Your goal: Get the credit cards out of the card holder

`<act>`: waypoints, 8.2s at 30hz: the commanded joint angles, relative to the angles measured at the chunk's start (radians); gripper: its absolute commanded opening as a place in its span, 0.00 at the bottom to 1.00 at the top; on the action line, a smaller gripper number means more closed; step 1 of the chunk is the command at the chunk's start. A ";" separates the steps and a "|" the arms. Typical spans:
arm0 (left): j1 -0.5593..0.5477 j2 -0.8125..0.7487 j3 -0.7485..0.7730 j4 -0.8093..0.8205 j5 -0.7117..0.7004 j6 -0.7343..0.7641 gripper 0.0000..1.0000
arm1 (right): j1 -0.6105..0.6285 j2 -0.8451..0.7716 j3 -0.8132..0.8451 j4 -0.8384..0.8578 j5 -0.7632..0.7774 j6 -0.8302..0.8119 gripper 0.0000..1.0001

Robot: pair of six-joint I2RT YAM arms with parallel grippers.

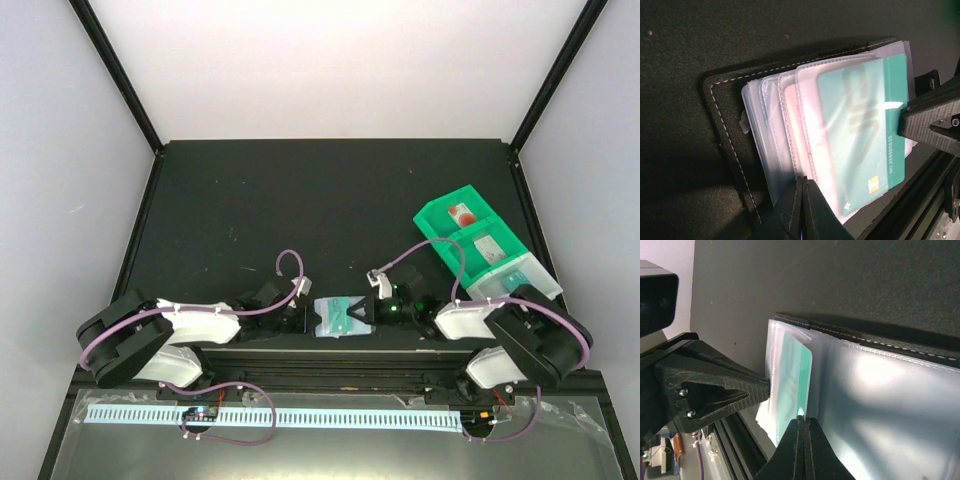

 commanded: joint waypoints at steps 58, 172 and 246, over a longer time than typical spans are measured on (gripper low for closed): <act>-0.003 -0.628 -0.142 0.233 0.091 -0.202 0.46 | 0.071 -0.462 0.015 0.146 -0.083 0.313 0.01; -0.008 -0.622 0.035 -0.184 0.666 0.298 0.02 | 0.151 -0.406 0.285 -0.596 -0.514 -0.406 0.15; 0.019 -0.673 0.254 -0.645 -0.075 0.524 0.99 | -0.986 -0.724 0.504 -1.207 0.572 -0.350 0.01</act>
